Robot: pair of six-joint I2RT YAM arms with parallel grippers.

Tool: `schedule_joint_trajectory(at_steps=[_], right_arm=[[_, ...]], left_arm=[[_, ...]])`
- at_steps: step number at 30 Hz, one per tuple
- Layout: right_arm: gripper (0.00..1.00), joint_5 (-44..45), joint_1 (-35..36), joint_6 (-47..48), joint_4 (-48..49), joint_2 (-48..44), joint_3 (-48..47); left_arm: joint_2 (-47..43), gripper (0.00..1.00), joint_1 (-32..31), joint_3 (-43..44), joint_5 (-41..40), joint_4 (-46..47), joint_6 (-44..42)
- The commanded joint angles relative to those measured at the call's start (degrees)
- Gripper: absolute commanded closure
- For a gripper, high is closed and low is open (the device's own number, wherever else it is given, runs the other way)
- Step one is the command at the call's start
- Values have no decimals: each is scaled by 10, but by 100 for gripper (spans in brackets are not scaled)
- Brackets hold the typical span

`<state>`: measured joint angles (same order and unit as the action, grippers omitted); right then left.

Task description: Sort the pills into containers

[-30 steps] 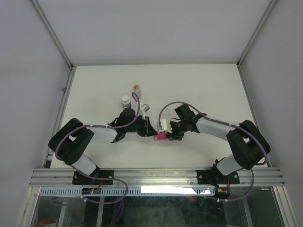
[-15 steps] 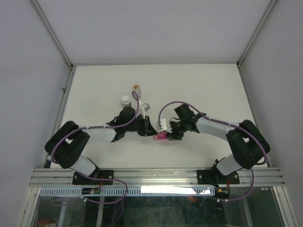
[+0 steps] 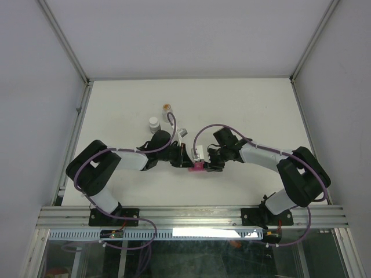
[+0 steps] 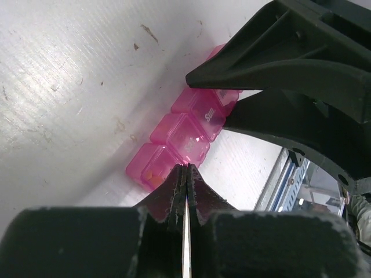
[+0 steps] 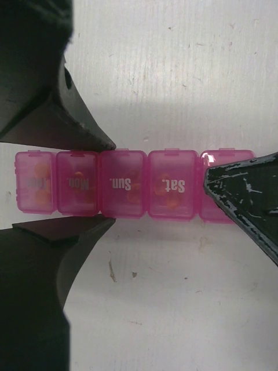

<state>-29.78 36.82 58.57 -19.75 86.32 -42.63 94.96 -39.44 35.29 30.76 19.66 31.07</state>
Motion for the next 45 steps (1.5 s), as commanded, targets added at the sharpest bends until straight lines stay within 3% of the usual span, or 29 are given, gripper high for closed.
schedule_joint_trajectory(at_steps=[1, 4, 9, 17, 19, 22, 24, 25, 32, 37, 38, 39, 45], right_arm=[[57, 25, 3, -7, -13, 8, -12], [57, 24, 3, -8, -13, 6, -13], [56, 19, 2, -13, -13, 6, -15], [56, 4, -13, -32, -12, 4, -19], [56, -3, -24, -42, -11, 2, -22], [56, -14, -48, -65, -2, -3, -24], [56, -7, -64, -90, 5, -3, -30], [56, 4, -72, -104, 10, -2, -33], [53, 169, -142, -237, 78, 33, -60], [22, 182, -188, -259, 66, 53, -78], [7, 177, -194, -262, 67, 40, -75], [1, 174, -199, -265, 70, 20, -74], [0, 149, -278, -256, 60, -184, -87]], left_arm=[[3, 100, -5, -14, -31, -78, -20], [-77, 100, -5, -7, -29, -78, -14], [-224, 82, -5, -20, -67, -78, -15], [-398, 59, -4, -154, -193, -25, 9], [-436, 49, -4, -190, -213, -7, 18], [-473, 25, -5, -223, -231, 18, 27], [-483, 4, -5, -224, -228, 16, 25], [-486, 1, -4, -220, -225, 8, 24], [-513, 1, -4, -179, -226, -36, 36], [-504, 1, -3, -150, -248, -25, 23], [-497, 1, -2, -127, -258, -42, 15], [-490, 1, 2, -101, -260, -62, 7], [-482, 1, 32, 77, -207, -129, -1]])
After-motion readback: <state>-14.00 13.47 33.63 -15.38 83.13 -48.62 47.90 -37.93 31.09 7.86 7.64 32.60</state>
